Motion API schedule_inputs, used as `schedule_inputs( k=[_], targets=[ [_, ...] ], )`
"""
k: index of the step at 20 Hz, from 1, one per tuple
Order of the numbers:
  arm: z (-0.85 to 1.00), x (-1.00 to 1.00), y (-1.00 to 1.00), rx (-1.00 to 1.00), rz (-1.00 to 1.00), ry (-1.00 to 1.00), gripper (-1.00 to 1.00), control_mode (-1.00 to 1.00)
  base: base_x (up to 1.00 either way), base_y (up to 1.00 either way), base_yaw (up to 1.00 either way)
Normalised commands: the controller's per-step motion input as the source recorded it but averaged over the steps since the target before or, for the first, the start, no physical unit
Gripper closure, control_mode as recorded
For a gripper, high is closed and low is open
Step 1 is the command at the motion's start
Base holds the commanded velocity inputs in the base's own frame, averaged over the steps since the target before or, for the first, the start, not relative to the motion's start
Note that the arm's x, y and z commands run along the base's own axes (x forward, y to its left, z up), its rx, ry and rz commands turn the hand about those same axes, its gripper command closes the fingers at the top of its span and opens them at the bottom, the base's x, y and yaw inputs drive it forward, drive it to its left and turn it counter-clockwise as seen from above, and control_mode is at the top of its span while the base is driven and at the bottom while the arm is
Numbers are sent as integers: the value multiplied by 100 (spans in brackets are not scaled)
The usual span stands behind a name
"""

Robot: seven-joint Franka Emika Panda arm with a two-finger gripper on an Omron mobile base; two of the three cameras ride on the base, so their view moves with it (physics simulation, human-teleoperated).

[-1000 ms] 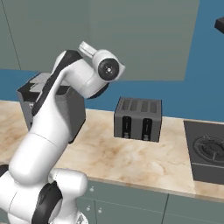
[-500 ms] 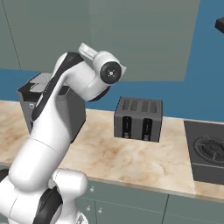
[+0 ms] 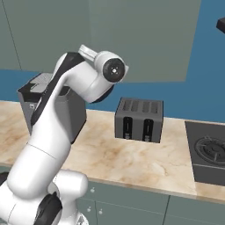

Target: Move the bowls from the cabinet to the plates on the dining table.

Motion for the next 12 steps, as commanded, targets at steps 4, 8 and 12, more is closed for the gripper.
schedule_inputs(
  k=[4,8,12],
  targets=[
    [35,-40,-34,-7,5,5,100,-100,0,0,0],
    [31,-41,-34,-7,6,3,100,-100,0,0,0],
    [25,-41,-35,-6,6,1,100,-100,0,0,0]
  ],
)
